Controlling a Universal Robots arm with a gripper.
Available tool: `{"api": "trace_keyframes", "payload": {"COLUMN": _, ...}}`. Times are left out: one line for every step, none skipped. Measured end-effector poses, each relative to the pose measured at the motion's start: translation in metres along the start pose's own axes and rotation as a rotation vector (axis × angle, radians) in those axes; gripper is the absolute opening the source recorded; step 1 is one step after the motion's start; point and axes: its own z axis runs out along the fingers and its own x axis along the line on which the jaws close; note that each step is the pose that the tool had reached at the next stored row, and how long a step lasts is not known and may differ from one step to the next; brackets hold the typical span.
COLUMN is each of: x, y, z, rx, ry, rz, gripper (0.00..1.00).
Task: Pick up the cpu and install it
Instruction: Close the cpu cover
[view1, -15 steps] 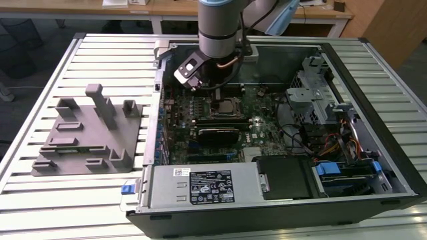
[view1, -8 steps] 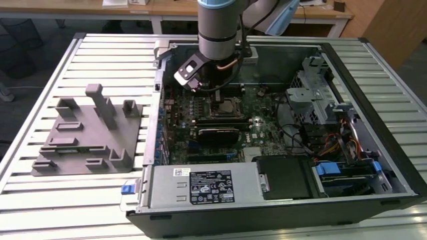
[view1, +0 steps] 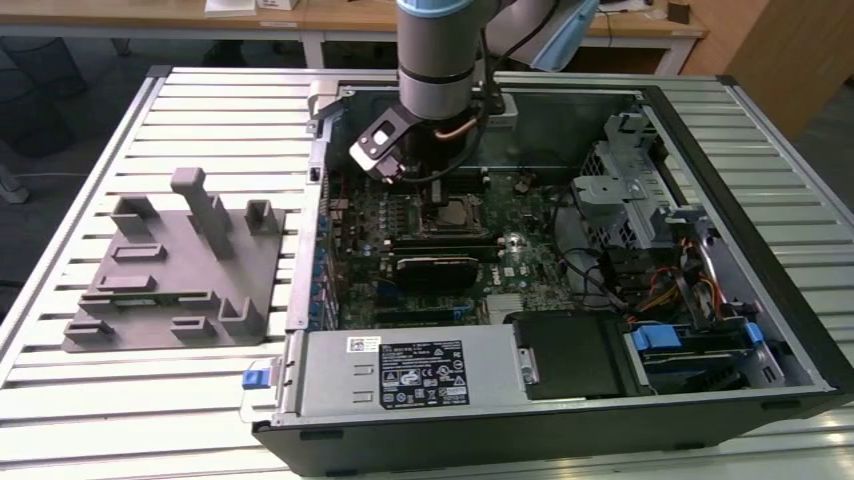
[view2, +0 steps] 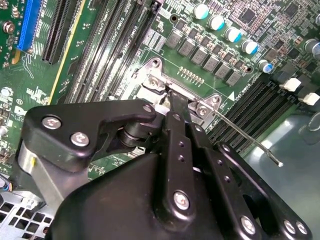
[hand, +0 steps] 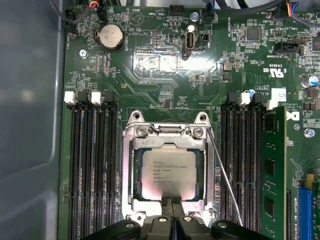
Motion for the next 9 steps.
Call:
{"api": "trace_keyframes", "payload": {"x": 0.0000, "y": 0.0001, "z": -0.0010, "rx": -0.0002, "ry": 0.0003, "rz": 0.000, "gripper": 0.11}}
{"api": "trace_keyframes", "payload": {"x": -0.0001, "y": 0.0001, "z": -0.0026, "rx": 0.0003, "ry": -0.0003, "rz": 0.000, "gripper": 0.11}}
{"api": "trace_keyframes", "payload": {"x": -0.0002, "y": 0.0001, "z": -0.0039, "rx": 0.0006, "ry": -0.0006, "rz": 0.000, "gripper": 0.11}}
{"api": "trace_keyframes", "payload": {"x": -0.0002, "y": 0.0001, "z": -0.0049, "rx": 0.0005, "ry": -0.0005, "rz": 0.000, "gripper": 0.11}}
{"api": "trace_keyframes", "payload": {"x": -0.0002, "y": 0.0001, "z": -0.0060, "rx": 0.0006, "ry": -0.0006, "rz": 0.000, "gripper": 0.11}}
{"api": "trace_keyframes", "payload": {"x": -0.0002, "y": 0.0002, "z": -0.0064, "rx": 0.0006, "ry": -0.0006, "rz": 0.000, "gripper": 0.11}}
{"api": "trace_keyframes", "payload": {"x": -0.0001, "y": 0.0005, "z": -0.0064, "rx": 0.0005, "ry": -0.0004, "rz": 0.000, "gripper": 0.11}}
{"api": "trace_keyframes", "payload": {"x": -0.0001, "y": 0.0014, "z": -0.0064, "rx": 0.0005, "ry": -0.0004, "rz": 0.000, "gripper": 0.11}}
{"api": "trace_keyframes", "payload": {"x": -0.0002, "y": 0.0033, "z": -0.0064, "rx": 0.0010, "ry": -0.0003, "rz": 0.000, "gripper": 0.11}}
